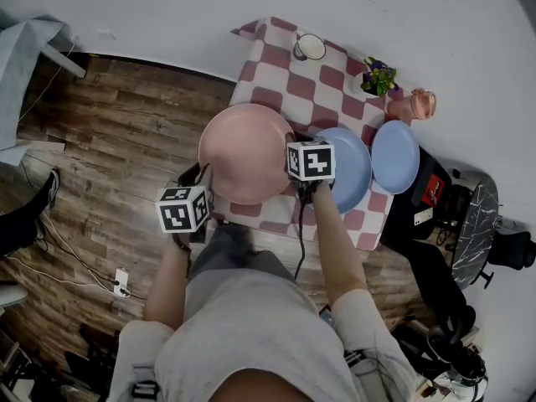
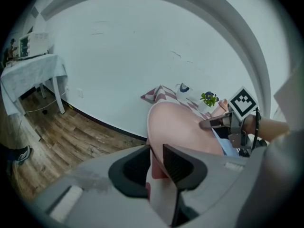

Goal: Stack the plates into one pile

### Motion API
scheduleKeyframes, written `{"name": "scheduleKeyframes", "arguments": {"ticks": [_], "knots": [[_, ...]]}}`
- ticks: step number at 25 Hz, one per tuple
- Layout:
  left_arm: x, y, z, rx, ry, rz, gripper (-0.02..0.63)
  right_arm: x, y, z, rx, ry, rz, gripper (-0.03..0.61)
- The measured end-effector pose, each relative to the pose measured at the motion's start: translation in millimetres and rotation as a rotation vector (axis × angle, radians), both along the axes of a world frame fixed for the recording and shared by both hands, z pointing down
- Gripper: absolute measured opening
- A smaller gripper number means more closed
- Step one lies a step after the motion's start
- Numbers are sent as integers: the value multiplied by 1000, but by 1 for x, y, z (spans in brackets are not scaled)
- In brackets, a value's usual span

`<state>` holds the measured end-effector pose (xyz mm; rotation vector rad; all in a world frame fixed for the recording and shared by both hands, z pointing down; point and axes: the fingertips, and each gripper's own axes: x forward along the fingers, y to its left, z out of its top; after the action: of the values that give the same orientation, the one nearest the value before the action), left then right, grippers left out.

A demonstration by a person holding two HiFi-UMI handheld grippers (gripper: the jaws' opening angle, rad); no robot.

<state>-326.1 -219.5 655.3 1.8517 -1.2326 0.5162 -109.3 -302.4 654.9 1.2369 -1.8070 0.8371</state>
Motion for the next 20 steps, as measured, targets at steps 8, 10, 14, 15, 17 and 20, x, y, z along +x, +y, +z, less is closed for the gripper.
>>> {"name": "scheduleKeyframes", "arguments": {"ticks": [8,10,14,15,17,20], "knots": [[-13,-12,-24,21,-4,-32,60,-5,8,-43,100,-111,35,26],[-12,-18,-36,46,-14,-10,55,-2,11,-57,134,-128,58,23],[-3,-30,-60,104,-29,38,48,11,20,-83,199,-163,113,20],[1,-32,-65,117,-32,52,46,16,22,-89,212,-169,129,20],[12,-36,-74,140,-38,90,46,28,28,-99,238,-174,163,18],[35,-43,-85,170,-39,151,46,51,38,-111,270,-175,220,17]]}}
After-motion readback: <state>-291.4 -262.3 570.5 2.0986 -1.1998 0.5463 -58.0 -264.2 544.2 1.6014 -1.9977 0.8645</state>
